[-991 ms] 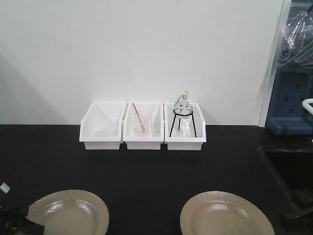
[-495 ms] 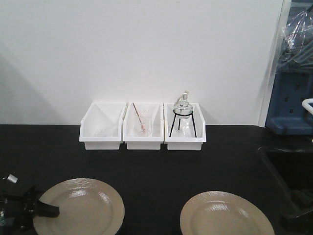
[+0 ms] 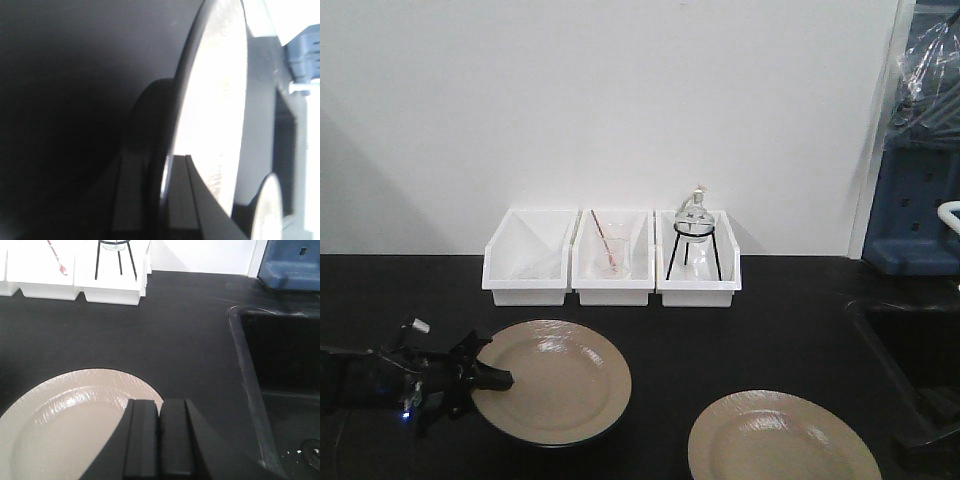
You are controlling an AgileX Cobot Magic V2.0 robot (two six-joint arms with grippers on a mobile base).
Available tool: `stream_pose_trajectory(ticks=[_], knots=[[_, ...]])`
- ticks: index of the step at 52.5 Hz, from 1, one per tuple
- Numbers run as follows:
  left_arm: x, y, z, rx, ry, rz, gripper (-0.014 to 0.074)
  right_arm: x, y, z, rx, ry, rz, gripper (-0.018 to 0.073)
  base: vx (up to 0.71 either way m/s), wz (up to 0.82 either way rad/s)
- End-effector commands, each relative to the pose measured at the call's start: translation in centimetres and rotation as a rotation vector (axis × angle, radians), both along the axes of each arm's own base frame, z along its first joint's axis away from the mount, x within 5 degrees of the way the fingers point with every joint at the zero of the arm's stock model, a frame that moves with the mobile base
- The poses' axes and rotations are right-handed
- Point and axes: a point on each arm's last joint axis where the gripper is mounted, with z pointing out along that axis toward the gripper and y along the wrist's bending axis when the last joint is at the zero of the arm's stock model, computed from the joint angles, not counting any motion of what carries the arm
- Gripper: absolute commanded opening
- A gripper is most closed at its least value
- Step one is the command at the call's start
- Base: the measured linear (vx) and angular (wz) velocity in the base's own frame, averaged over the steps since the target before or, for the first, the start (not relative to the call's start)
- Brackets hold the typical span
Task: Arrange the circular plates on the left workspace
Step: 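Move the held plate toward the center and set it down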
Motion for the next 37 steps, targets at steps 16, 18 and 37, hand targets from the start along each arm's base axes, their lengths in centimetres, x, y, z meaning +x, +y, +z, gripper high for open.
stream_pose_trajectory(ticks=[16,18,37], knots=[[2.4,-4.7,2.6,-0.170,-0.024,-0.026,-0.0001,0.4,0.1,2.3,0.004,-0.137,0.004,-0.0003,0.00,0.00],[2.5,-4.9,2.5,-0.165,-0.025,-0.027,0.0000,0.4,0.1,2.3,0.004,-0.137,0.004,-0.0003,0.00,0.00],[2.5,-4.9,2.2,-0.072,-0.093,-0.065,0.0255,0.4,0.1,2.3,0.004,-0.136,0.004,-0.0003,0.00,0.00]])
